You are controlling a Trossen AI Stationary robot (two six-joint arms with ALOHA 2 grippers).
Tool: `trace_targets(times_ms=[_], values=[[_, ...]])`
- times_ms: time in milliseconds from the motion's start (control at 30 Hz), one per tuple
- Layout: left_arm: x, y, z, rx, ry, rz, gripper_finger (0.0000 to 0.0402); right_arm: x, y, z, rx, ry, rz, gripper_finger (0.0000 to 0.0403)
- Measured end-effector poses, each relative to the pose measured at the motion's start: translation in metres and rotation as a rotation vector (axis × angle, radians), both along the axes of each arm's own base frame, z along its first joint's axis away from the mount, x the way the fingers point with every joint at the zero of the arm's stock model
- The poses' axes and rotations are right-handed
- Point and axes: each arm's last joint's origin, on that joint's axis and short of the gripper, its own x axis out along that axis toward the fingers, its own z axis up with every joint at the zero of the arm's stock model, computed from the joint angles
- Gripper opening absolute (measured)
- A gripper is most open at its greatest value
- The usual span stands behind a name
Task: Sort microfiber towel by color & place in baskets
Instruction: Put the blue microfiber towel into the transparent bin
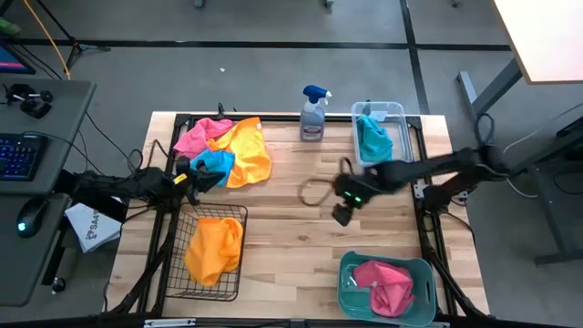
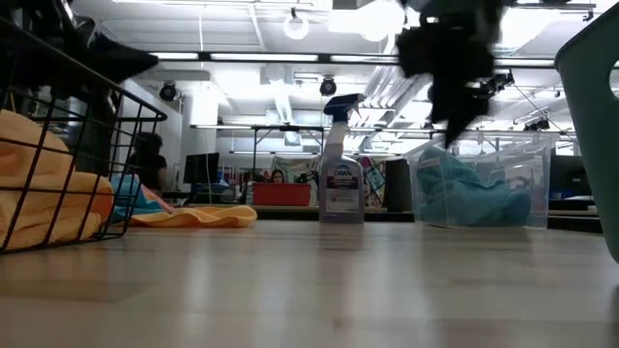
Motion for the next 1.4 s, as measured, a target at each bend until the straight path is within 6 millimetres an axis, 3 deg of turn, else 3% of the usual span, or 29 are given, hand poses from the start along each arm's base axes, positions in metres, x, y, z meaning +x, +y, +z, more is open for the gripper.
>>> trace_targets(times_ms=[167,300,500,633,733,867,1000,1233,1400], values=[[-0.004,0.005,0.018,-0.099,-0.184,0.151,0.0,-0.04,0.027,0.001,0.121,-0.192,-0.253,0.0275],[0.001,0.007,0.038,-0.052,-0.113,0.168,0.0015,-0.052,0.034,0.007,0.064,-0.314,-0.349,0.0275],[0.029,0.011,0.085,0.007,0.284,0.198,0.0094,-0.043,0.014,0.028,-0.17,-0.425,-0.272,0.0275],[0.054,0.024,0.117,0.055,0.674,0.275,0.0159,-0.037,-0.009,0.042,-0.307,-0.444,-0.167,0.0275],[0.065,0.036,0.13,-0.021,0.98,0.309,0.0195,-0.035,-0.024,0.046,-0.37,-0.438,-0.091,0.0275],[0.071,0.049,0.123,-0.218,1.394,0.348,0.0215,-0.035,-0.04,0.045,-0.377,-0.418,-0.044,0.0275],[0.073,0.063,0.102,-0.319,1.68,0.418,0.0215,-0.036,-0.049,0.045,-0.36,-0.417,-0.018,0.0275],[0.083,0.109,0.074,-0.327,1.791,0.376,0.0214,-0.036,-0.057,0.045,-0.363,-0.414,-0.047,0.0275],[0.077,0.135,0.063,-0.344,1.858,0.307,0.0214,-0.036,-0.058,0.045,-0.339,-0.416,-0.088,0.0275]])
